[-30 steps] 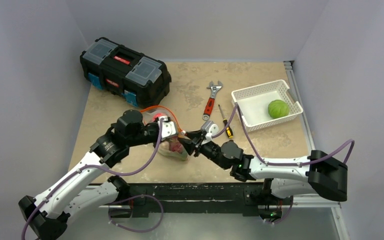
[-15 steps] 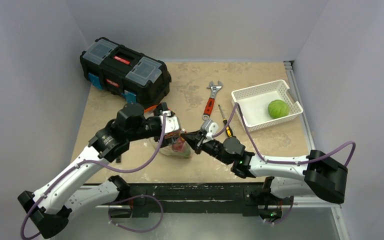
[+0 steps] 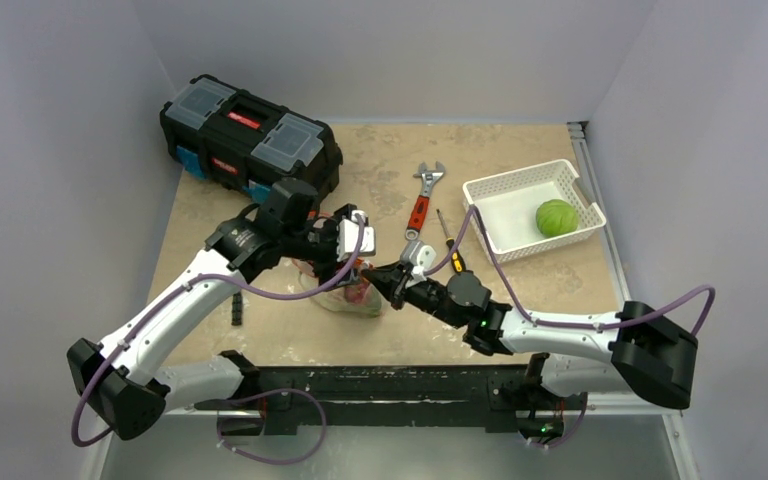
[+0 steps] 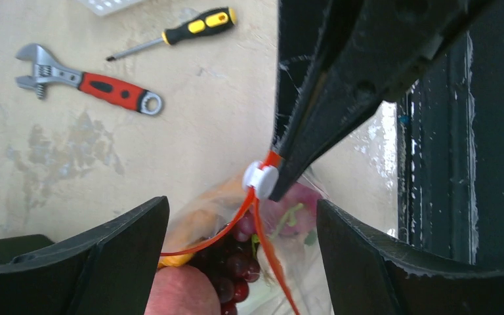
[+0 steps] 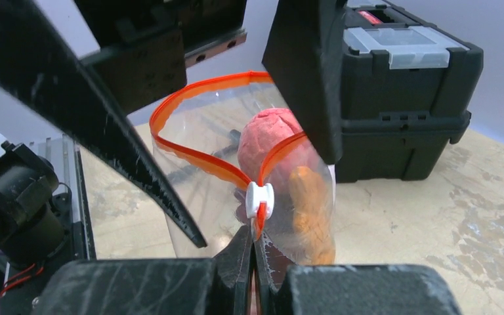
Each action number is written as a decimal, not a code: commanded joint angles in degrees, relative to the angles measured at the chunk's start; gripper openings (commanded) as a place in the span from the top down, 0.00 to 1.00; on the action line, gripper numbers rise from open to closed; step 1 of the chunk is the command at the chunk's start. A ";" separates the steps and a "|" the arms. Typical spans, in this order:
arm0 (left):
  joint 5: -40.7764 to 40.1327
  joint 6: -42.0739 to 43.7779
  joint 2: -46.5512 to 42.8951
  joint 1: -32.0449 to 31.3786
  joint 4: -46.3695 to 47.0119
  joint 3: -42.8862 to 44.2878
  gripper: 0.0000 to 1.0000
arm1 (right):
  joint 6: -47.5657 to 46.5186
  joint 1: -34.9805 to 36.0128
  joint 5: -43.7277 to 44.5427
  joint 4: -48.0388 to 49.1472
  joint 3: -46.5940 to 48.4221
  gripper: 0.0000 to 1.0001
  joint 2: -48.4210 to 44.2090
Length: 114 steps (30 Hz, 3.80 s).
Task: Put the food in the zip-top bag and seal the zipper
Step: Zip the zipper food storage bag at the center of the board.
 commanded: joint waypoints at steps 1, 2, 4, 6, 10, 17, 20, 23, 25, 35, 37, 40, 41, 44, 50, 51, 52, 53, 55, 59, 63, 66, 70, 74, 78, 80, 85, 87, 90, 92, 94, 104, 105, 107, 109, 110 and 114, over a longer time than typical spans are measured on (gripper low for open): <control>2.84 2.68 -1.59 0.71 1.65 -3.93 0.20 | -0.49 -0.74 -1.36 -1.37 0.99 1.00 -1.70; 1.46 2.84 -1.34 0.70 1.71 -4.15 0.20 | -0.50 -0.82 -1.98 -1.69 1.05 1.00 -1.73; -1.02 3.12 -1.62 0.91 2.67 -4.88 0.21 | -0.38 -0.84 -2.76 -1.92 1.19 1.00 -1.45; -1.41 2.95 -2.24 2.06 3.70 -5.46 0.23 | -0.32 -0.92 -2.80 -2.26 1.40 1.00 -1.02; -1.40 2.87 -2.40 3.49 5.19 -5.84 0.35 | 0.05 -1.01 -2.89 -4.28 2.44 1.00 -0.66; -0.04 0.34 -4.86 3.92 9.63 -7.32 0.42 | 0.22 -1.00 -3.22 -7.95 4.33 1.00 -0.11; 2.81 -1.06 -5.70 3.89 10.45 -7.81 0.37 | -0.16 -0.98 -5.25 -10.56 5.98 1.00 -0.13; 5.07 -1.72 -5.21 4.04 9.16 -6.70 0.37 | -0.72 -0.97 -6.22 -12.81 7.23 1.00 -0.63; 5.48 -1.68 -4.91 4.32 8.66 -6.43 0.41 | -1.19 -0.95 -6.49 -14.14 7.77 1.00 -1.03; 2.92 -0.46 -4.51 4.58 6.06 -5.88 0.60 | -3.60 -0.96 -6.57 -18.28 8.83 1.00 -3.22; 2.36 -0.49 -4.83 4.52 5.92 -5.90 0.57 | -3.69 -0.95 -6.49 -18.60 8.80 1.00 -3.75; 2.03 -0.53 -4.78 4.50 6.09 -6.05 0.53 | -3.85 -0.98 -6.50 -19.19 9.15 1.00 -4.25; 1.87 -0.58 -4.72 4.45 6.24 -6.02 0.53 | -3.91 -1.01 -6.50 -19.43 9.28 1.00 -4.34; 1.91 -0.71 -4.59 4.41 6.54 -5.90 0.59 | -3.96 -0.95 -6.50 -19.84 9.79 1.00 -4.27; 1.87 -0.70 -5.75 4.43 7.49 -6.09 0.91 | -3.40 -1.01 -5.92 -20.59 10.26 1.00 -4.38; 1.81 -0.82 -6.26 4.40 7.95 -6.38 0.98 | -2.48 -1.02 -5.69 -21.10 10.38 1.00 -4.56; 1.77 -1.00 -6.69 4.42 8.44 -6.64 1.00 | -1.04 -0.99 -4.51 -21.55 10.47 0.99 -4.85; 1.72 -1.14 -7.07 4.37 8.79 -6.93 1.00 | 0.76 -0.98 -3.67 -22.20 10.57 0.89 -5.24; 1.77 -1.36 -7.68 4.41 9.29 -7.28 1.00 | 3.00 -0.97 -1.75 -23.99 11.09 0.72 -6.47; 2.73 -2.13 -8.45 4.41 9.68 -7.52 1.00 | 8.57 -1.01 2.81 -29.98 13.80 0.48 -9.15; 3.63 -2.88 -8.68 4.39 10.20 -7.55 1.00 | 14.61 -1.01 6.20 -41.02 20.44 0.40 -9.48; 4.12 -3.17 -8.57 4.39 10.22 -7.44 1.00 | 15.62 -1.14 4.19 -46.45 24.13 0.41 -9.12; 4.08 -3.26 -8.44 4.31 10.07 -7.45 1.00 | 15.93 -2.31 2.43 -49.63 27.23 0.47 -8.71; 3.82 -3.26 -8.45 4.02 9.86 -7.65 1.00 | 16.55 -4.44 -3.14 -53.89 32.34 0.54 -5.34; 3.62 -3.26 -8.14 3.76 9.85 -7.65 1.00 | 15.90 -5.05 -5.41 -57.12 34.38 0.61 -3.02; 3.70 -3.26 -8.14 3.76 9.60 -7.50 1.00 | 15.38 -5.21 -4.85 -57.22 34.30 0.63 -2.71; 3.94 -3.26 -8.11 3.77 9.57 -7.48 1.00 | 12.39 -5.23 -3.53 -57.10 34.75 0.70 -2.24; 4.00 -3.26 -7.92 3.77 9.55 -7.48 1.00 | 11.22 -5.23 -3.49 -57.80 35.40 0.71 -1.80; 4.15 -3.26 -7.67 3.79 9.48 -7.39 1.00 | 10.15 -5.23 -3.46 -58.01 35.61 0.75 -1.48; 4.09 -3.26 -7.62 3.77 9.41 -7.34 1.00 | 9.83 -5.24 -3.90 -58.08 35.66 0.77 -1.23; 4.05 -3.26 -7.60 3.76 9.37 -7.33 1.00 | 9.08 -5.24 -4.00 -57.91 35.60 0.77 -0.91; 4.50 -3.26 -7.39 3.78 9.20 -7.21 1.00 | 7.35 -5.23 -6.58 -55.56 35.75 1.00 0.14; 4.59 -3.26 -7.42 3.75 9.09 -7.15 1.00 | 7.08 -5.23 -6.80 -55.48 35.89 1.00 0.38; 4.71 -3.15 -7.44 3.74 8.85 -7.13 1.00 | 6.97 -5.24 -6.86 -55.50 36.30 1.00 1.04; 4.88 -3.17 -7.44 3.76 8.84 -7.04 1.00 | 6.85 -5.23 -6.97 -55.32 36.52 1.00 1.53; 5.00 -3.16 -7.44 3.77 8.77 -6.97 1.00 | 6.74 -5.22 -7.08 -55.28 36.60 1.00 1.71; 5.95 -3.17 -7.66 3.76 8.63 -6.86 1.00 | 6.50 -5.26 -7.35 -54.09 36.74 1.00 2.60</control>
